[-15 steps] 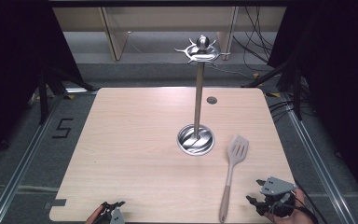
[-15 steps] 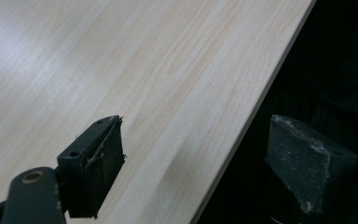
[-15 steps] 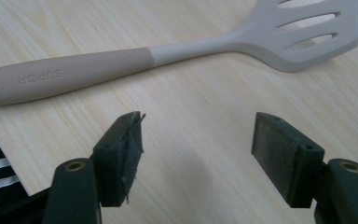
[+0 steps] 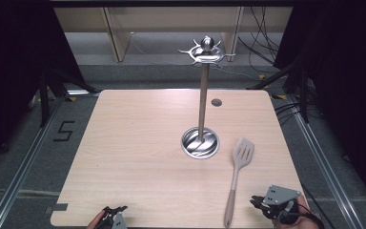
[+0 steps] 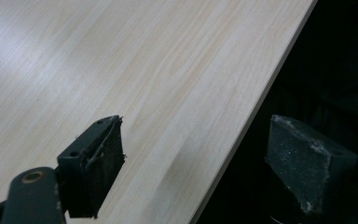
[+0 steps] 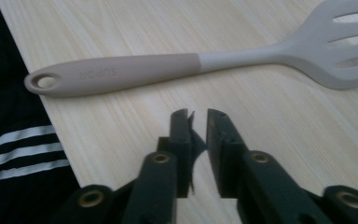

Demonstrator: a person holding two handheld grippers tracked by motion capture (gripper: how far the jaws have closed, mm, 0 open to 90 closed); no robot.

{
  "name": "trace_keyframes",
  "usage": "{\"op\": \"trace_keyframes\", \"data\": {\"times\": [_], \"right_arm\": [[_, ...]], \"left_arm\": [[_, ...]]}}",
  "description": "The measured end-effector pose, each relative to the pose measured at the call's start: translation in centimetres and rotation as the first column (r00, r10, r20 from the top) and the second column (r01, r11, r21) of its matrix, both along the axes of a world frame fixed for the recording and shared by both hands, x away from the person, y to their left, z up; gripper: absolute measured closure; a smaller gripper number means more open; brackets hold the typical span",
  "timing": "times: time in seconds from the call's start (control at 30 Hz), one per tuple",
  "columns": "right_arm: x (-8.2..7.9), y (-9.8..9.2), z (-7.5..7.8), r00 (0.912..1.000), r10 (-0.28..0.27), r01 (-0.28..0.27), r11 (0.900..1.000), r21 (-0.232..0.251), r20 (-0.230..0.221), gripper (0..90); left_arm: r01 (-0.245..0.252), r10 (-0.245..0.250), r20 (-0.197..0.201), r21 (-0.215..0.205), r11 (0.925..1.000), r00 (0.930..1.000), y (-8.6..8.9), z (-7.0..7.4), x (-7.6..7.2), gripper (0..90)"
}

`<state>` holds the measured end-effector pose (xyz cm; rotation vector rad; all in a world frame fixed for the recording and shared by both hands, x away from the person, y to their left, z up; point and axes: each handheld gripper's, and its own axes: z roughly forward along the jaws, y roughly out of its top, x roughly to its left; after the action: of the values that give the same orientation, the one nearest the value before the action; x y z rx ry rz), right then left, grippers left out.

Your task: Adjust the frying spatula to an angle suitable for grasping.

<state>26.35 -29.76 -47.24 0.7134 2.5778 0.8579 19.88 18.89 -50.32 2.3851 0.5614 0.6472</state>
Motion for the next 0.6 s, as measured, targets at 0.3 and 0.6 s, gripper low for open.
{"op": "trace_keyframes", "data": {"times": [0.3,0.6], "right_arm": [[0.1,1.4,-0.8,0.9978,0.066,-0.066,0.998,0.001,0.003,90.0],[0.9,3.4,-1.4,0.9921,0.124,-0.124,0.991,-0.041,-0.022,90.0]], "left_arm": [[-0.005,0.005,0.001,-0.003,1.0000,1.0000,-0.1,-0.1,0.0,18.1],[-0.001,0.001,-0.001,0.000,1.0000,1.0000,-0.1,-0.1,0.0,18.1]]}}
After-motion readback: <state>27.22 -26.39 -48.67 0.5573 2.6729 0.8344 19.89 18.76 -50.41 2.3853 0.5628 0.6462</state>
